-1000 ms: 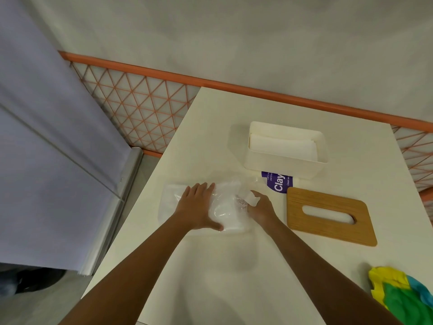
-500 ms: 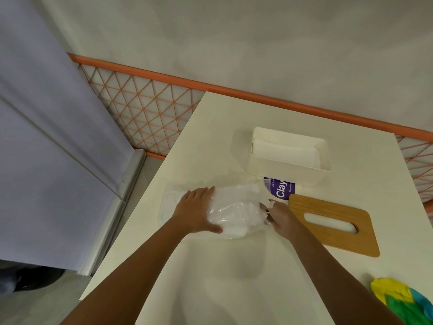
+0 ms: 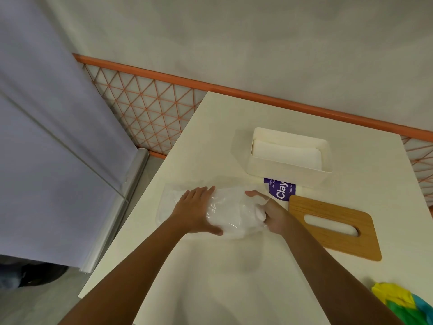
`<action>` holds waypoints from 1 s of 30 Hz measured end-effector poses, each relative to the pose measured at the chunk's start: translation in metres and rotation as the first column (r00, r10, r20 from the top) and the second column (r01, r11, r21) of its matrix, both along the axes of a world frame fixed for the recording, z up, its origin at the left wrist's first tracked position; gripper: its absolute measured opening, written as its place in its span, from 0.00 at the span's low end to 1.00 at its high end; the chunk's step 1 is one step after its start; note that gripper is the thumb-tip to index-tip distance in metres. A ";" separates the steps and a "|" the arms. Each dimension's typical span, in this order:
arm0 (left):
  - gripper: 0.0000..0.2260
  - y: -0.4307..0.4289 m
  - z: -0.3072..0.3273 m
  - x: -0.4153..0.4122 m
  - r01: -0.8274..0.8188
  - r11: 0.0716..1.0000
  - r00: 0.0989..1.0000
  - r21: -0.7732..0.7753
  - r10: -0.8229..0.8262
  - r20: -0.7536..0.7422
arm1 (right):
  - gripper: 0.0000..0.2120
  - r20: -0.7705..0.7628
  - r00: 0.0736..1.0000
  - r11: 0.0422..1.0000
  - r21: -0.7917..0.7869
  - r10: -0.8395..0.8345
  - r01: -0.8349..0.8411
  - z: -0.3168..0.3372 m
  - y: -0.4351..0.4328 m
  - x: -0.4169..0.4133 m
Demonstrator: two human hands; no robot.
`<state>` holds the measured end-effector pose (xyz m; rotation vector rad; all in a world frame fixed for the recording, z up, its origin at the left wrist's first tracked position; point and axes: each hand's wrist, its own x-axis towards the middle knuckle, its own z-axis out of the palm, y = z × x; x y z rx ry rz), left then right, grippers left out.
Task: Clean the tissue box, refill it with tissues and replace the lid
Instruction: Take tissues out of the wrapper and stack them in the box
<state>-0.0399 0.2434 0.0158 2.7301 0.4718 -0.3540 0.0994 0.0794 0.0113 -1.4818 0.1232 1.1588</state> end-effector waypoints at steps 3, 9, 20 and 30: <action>0.53 -0.002 0.001 0.000 -0.009 1.000 1.000 0.005 0.009 0.003 | 0.05 -0.003 1.000 1.000 0.009 0.029 -0.029 0.005 0.000 -0.005; 0.50 -0.001 0.002 -0.001 -0.013 1.000 1.000 0.002 0.013 0.002 | 0.11 0.066 0.997 0.998 0.036 -0.051 0.049 0.011 -0.011 0.005; 0.49 -0.001 0.000 -0.002 -0.042 0.999 0.999 -0.027 0.042 -0.022 | 0.08 0.077 0.994 0.995 -0.068 -0.073 0.078 -0.004 -0.044 0.009; 0.46 -0.006 0.012 0.002 0.008 0.998 0.998 0.059 -0.004 -0.058 | 0.15 0.186 0.974 0.986 -0.081 -0.129 0.146 0.012 -0.062 0.026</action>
